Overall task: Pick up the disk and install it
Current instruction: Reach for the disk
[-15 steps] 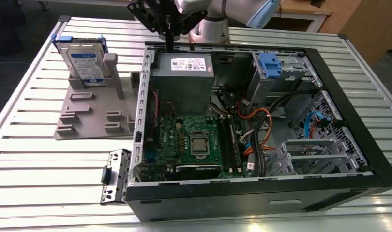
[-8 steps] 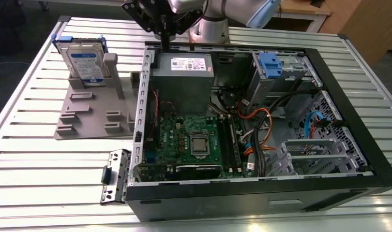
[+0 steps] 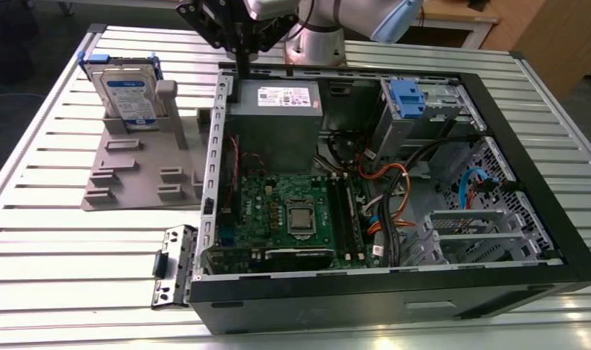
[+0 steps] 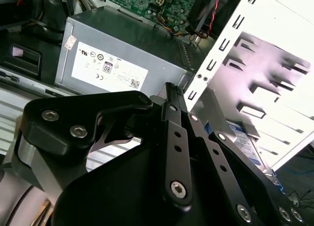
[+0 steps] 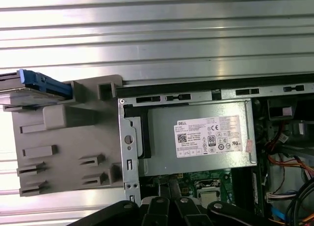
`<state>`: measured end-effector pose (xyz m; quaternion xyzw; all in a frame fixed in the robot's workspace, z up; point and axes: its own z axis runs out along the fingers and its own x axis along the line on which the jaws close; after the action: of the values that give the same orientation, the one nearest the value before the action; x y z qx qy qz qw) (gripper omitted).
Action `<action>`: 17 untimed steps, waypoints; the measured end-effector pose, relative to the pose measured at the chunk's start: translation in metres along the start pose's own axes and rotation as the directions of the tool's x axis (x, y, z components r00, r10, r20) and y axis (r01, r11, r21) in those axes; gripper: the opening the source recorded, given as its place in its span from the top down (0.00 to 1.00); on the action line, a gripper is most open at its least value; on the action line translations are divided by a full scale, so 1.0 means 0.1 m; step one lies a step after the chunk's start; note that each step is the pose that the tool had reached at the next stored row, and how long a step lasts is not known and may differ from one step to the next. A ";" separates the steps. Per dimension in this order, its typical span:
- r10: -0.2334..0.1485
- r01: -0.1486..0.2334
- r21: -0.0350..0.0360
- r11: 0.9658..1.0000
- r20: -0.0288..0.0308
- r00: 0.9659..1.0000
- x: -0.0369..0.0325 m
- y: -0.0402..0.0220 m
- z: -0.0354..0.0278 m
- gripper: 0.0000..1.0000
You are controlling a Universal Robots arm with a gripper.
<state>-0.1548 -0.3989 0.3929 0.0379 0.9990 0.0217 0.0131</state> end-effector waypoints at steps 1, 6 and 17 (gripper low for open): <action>0.000 0.000 0.000 1.000 0.000 1.000 0.008 -0.001 0.000 0.90; 0.000 0.000 0.000 1.000 0.000 1.000 0.048 -0.004 0.001 0.90; 0.000 0.000 0.000 1.000 0.000 1.000 0.150 -0.012 0.001 0.90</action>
<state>-0.1698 -0.3989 0.3923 0.0379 0.9990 0.0217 0.0131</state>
